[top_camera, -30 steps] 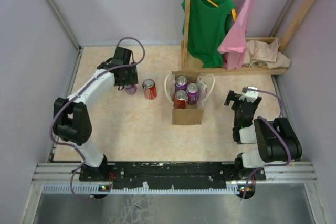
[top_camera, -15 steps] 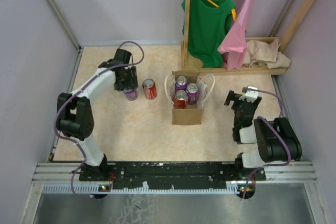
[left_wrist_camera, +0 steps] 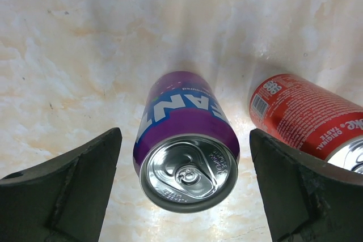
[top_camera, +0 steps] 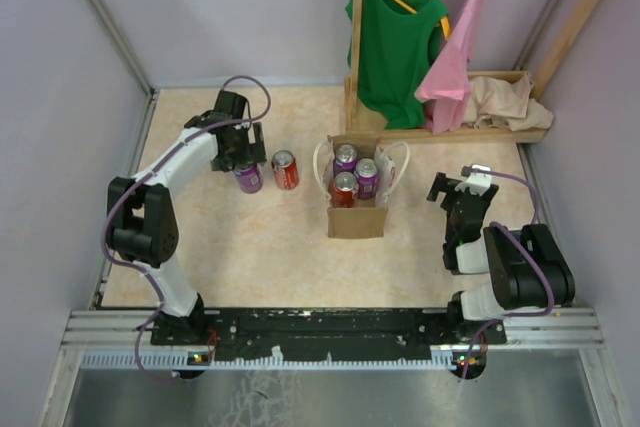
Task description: Take the beverage out of the canvas bag
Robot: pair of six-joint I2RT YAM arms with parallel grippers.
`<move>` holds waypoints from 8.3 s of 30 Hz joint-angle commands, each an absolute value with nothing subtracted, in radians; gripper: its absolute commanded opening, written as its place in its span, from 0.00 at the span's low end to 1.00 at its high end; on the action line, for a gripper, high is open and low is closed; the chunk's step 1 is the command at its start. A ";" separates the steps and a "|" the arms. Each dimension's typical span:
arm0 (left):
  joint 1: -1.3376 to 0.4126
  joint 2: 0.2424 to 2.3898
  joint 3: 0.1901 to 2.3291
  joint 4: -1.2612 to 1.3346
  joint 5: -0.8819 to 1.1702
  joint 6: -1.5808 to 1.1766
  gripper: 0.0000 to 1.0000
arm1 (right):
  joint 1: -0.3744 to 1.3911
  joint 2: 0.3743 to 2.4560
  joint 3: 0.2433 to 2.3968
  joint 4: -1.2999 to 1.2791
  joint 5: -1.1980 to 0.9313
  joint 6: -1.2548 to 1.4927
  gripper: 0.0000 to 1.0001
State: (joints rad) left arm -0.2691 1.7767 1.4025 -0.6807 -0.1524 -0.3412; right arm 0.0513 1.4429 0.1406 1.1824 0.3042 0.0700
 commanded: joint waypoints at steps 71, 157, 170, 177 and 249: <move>-0.821 1.985 1.856 -0.814 -0.073 -0.156 0.90 | 0.050 1.443 0.167 1.243 0.315 0.060 0.99; -0.839 1.679 2.108 -0.640 -0.163 0.001 0.00 | 0.051 1.443 0.167 1.243 0.315 0.061 0.99; -0.655 1.499 2.062 -0.739 -0.365 -0.027 0.00 | 0.050 1.443 0.167 1.243 0.315 0.061 0.99; -0.619 1.389 1.865 -0.842 -0.360 -0.106 0.00 | 0.051 1.443 0.167 1.243 0.315 0.061 0.99; -0.399 1.146 0.899 -0.529 -0.239 -0.424 1.00 | 0.051 1.443 0.167 1.243 0.315 0.060 0.99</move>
State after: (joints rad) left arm -0.4057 1.1816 0.8295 -0.5285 -0.2558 -0.4278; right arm 0.0513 1.4429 0.1406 1.1820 0.3042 0.0704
